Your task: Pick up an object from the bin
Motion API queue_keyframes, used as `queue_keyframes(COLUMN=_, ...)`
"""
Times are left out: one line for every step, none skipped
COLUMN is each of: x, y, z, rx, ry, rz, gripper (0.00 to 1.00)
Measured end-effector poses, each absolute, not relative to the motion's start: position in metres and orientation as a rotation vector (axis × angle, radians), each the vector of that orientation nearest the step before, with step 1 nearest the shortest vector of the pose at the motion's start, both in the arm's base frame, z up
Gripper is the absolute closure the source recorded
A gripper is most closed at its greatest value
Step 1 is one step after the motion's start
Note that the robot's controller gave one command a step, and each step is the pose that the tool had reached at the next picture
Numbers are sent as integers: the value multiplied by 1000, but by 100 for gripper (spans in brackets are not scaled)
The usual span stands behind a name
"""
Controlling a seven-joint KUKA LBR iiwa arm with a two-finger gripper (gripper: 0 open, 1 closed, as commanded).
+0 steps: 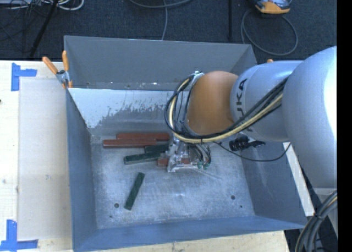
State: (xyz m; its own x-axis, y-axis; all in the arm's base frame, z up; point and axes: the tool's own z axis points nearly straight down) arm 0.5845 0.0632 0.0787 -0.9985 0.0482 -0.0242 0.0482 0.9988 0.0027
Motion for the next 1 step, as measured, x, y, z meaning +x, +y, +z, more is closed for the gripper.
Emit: queue_keyframes(x=570, y=75, z=194, rx=-41, ry=3141, rz=0, gripper=100)
